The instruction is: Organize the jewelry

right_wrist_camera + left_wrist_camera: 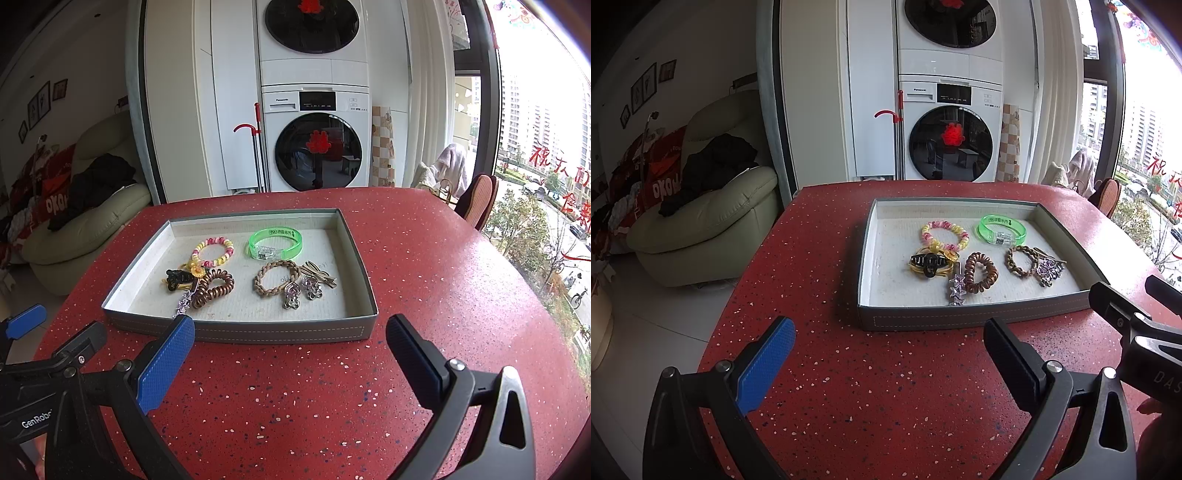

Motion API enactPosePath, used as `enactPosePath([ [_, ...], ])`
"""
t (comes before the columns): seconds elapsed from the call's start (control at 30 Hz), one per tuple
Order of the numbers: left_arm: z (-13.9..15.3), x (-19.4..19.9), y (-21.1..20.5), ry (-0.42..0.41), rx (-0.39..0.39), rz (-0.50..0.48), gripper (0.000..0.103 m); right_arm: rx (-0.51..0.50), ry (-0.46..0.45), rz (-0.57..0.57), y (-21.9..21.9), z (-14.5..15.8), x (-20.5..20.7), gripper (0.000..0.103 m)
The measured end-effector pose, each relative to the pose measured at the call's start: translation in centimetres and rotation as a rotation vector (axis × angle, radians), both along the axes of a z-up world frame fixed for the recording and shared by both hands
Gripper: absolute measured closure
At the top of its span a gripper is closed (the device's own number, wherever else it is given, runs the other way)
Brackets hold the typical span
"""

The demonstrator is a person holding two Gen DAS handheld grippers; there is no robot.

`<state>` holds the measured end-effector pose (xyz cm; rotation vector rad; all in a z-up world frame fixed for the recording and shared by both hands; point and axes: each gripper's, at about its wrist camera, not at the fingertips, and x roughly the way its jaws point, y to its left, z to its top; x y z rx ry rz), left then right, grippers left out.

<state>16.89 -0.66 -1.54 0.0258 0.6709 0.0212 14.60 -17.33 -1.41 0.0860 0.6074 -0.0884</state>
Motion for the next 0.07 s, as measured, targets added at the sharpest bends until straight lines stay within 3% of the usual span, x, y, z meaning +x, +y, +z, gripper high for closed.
enactPosePath([
  [0.07,-0.04,-0.01,-0.08,0.003,0.000,-0.003,0.000,-0.001,-0.001,-0.001,-0.01,-0.01,0.02,0.000],
])
